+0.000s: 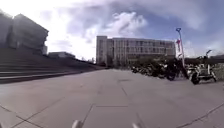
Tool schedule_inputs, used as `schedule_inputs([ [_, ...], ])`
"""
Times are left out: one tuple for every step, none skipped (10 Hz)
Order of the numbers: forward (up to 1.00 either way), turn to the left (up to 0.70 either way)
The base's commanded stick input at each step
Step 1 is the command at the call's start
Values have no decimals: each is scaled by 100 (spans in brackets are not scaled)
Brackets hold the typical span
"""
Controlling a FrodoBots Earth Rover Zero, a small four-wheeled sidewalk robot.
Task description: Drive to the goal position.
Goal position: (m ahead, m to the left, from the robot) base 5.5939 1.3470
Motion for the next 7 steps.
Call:
schedule_inputs([
  [100, 0],
  [100, 0],
  [100, 0],
  [100, 0],
  [100, 0],
  [100, 0],
  [100, 0],
])
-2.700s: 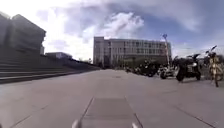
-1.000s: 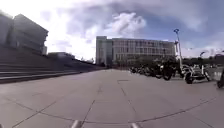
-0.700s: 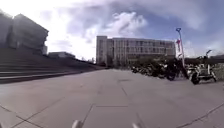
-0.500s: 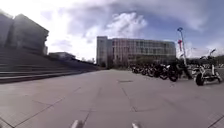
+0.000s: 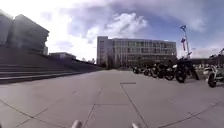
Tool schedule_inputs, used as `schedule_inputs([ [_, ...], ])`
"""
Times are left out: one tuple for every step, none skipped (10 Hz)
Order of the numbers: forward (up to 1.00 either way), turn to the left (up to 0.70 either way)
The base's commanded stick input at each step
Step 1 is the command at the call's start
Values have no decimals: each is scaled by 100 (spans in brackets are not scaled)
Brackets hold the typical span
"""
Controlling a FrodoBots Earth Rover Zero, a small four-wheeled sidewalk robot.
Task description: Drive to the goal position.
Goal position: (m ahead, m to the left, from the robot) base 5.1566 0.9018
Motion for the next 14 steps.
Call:
schedule_inputs([
  [100, 0],
  [100, 0],
  [100, 0],
  [100, 0],
  [100, 0],
  [100, 0],
  [100, 0],
  [100, 0],
  [100, 0],
  [100, 0],
  [100, 0],
  [100, 0],
  [100, 0],
  [100, 0],
])
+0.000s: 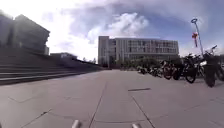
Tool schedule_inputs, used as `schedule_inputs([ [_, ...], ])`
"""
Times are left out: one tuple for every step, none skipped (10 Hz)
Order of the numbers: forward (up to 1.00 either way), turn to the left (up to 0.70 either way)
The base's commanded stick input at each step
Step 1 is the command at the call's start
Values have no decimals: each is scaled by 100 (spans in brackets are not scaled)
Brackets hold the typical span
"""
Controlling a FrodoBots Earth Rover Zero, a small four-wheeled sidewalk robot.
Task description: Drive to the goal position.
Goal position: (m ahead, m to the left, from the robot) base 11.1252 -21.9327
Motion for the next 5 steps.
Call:
schedule_inputs([
  [100, 0],
  [100, 0],
  [100, 0],
  [100, 0],
  [100, 0],
])
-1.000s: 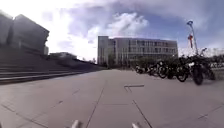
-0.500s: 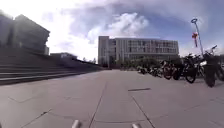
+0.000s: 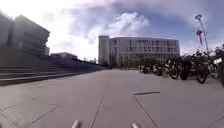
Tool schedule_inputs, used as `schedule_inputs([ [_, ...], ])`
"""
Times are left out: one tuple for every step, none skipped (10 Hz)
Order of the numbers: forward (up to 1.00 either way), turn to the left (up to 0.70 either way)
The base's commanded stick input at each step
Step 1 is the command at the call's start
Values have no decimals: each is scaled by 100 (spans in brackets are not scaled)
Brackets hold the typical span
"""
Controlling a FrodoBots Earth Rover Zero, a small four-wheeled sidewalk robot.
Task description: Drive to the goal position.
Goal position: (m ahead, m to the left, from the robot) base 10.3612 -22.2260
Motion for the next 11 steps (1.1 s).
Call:
schedule_inputs([
  [100, 0],
  [100, 0],
  [100, 0],
  [100, 0],
  [100, -5],
  [100, -30],
  [100, -15],
  [100, 0],
  [100, 0],
  [100, 0],
  [100, 0],
])
